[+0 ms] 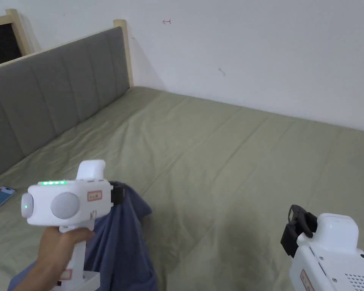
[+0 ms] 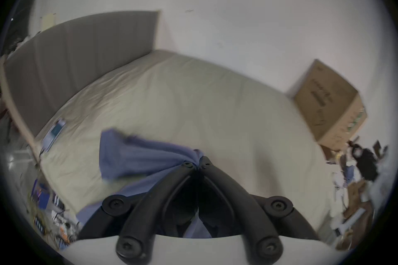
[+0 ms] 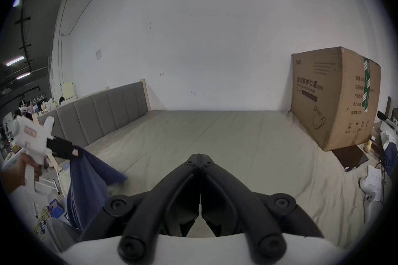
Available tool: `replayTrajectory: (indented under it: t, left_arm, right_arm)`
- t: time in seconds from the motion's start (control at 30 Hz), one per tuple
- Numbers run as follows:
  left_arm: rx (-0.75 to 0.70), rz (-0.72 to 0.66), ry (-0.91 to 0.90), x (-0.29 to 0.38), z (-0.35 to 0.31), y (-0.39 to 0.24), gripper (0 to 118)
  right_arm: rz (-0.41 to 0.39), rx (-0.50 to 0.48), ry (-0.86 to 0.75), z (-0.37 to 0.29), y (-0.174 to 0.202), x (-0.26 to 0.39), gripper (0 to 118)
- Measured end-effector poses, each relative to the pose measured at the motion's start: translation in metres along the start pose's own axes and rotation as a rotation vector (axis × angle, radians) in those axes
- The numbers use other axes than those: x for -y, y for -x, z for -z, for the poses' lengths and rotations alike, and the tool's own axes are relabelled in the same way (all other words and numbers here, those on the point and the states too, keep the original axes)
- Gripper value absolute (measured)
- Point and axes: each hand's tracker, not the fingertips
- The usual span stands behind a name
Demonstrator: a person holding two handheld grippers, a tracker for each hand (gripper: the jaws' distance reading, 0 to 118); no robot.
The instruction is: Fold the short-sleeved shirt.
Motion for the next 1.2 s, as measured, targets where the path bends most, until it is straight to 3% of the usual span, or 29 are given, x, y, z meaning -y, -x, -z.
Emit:
replayTrajectory:
  t: [0.1, 0.3, 0.5, 0.73, 0.83, 0.93, 1.2]
  left_arm:
    - [0.075, 0.121, -0.054, -0.023, -0.018, -0.059, 0]
    - [0.348, 0.236, -0.147, -0.056, -0.031, -0.170, 0]
    - [0.487, 0.392, -0.146, -0.052, -0.013, -0.271, 0]
    - [0.624, 0.377, 0.009, 0.010, 0.040, -0.334, 0]
    - [0.594, 0.418, 0.131, 0.057, 0.075, -0.341, 0]
    - [0.582, 0.376, 0.308, 0.111, 0.105, -0.334, 0]
    - [0.383, 0.445, 0.537, 0.212, 0.169, -0.314, 0]
  right_arm:
    - [-0.006, 0.032, -0.037, -0.020, -0.018, -0.007, 0]
    - [-0.033, 0.131, -0.101, -0.062, -0.054, -0.021, 0]
    - [-0.079, 0.255, -0.148, -0.102, -0.085, -0.027, 0]
    - [-0.080, 0.349, -0.132, -0.126, -0.114, -0.022, 0]
    - [-0.054, 0.374, -0.115, -0.127, -0.125, -0.015, 0]
    - [-0.041, 0.386, -0.094, -0.126, -0.132, -0.008, 0]
    - [-0.019, 0.386, -0.047, -0.118, -0.139, 0.008, 0]
